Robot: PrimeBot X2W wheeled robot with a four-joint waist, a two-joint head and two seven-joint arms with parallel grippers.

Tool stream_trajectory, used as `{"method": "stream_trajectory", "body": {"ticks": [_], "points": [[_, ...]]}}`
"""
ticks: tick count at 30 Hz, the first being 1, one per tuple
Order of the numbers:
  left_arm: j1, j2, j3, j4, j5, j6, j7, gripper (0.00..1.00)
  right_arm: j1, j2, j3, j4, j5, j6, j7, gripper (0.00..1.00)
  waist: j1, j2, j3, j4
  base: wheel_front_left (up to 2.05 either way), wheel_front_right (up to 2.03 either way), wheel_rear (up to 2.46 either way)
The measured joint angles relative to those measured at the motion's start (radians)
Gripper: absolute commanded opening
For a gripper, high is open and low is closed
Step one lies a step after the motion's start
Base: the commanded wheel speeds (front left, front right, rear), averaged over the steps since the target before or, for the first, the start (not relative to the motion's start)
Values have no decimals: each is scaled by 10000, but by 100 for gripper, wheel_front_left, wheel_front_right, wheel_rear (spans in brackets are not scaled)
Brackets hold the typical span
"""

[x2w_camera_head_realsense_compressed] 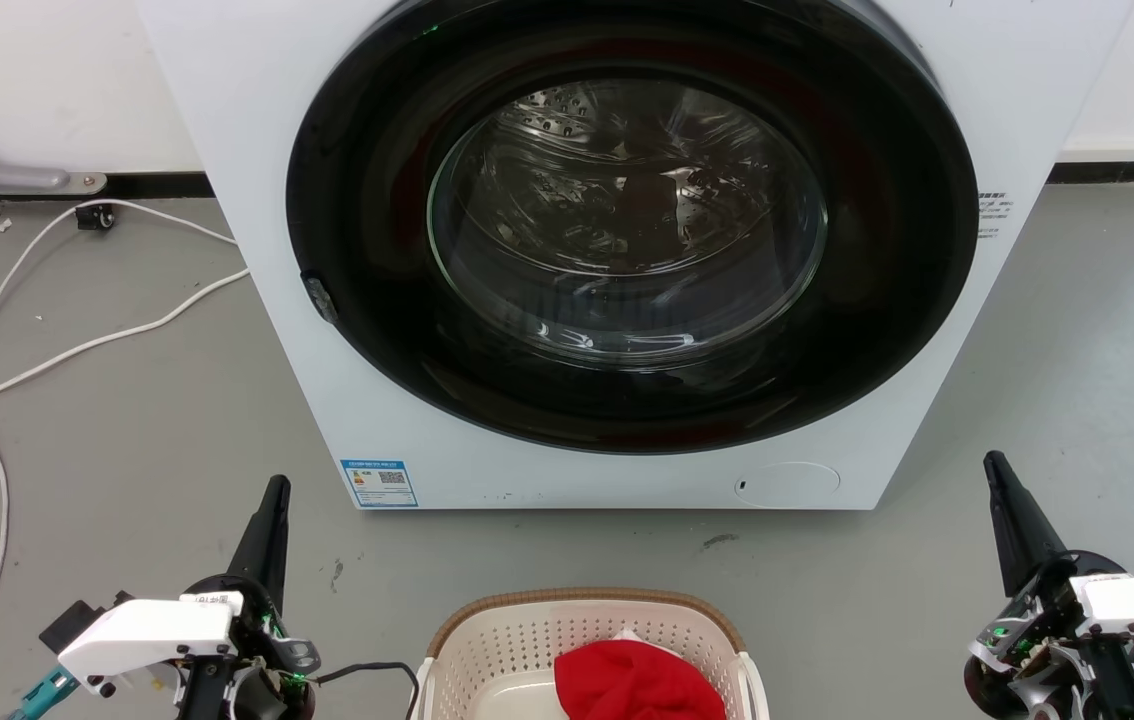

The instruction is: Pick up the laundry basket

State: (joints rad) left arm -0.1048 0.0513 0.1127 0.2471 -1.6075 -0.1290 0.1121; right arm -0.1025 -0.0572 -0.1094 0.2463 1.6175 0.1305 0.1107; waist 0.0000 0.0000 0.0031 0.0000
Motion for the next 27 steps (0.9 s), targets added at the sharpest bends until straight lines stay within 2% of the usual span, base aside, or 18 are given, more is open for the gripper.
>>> {"method": "stream_trajectory", "body": {"ticks": [1,2,12,17,27], "points": [[0,0,0,0,0,0,0,0,0,2,-2,0,0,0,0,0,0,0,0,0,0,0,0],[20,-4,-12,46,0,0,-4,100,24,2,4,44,6,2,0,100,0,0,0,0,0,0,0],[193,-35,-485,138,-6,10,-416,100,262,27,236,71,-102,0,-408,100,0,0,13,-3,0,0,0],[156,-35,-593,-61,453,10,-644,100,263,25,382,-59,-418,0,-652,100,0,0,19,-1,0,0,0],[9,-31,-732,-614,2688,10,-1080,100,263,13,374,-453,-2951,0,-1078,100,0,0,18,-7,0,0,0]]}}
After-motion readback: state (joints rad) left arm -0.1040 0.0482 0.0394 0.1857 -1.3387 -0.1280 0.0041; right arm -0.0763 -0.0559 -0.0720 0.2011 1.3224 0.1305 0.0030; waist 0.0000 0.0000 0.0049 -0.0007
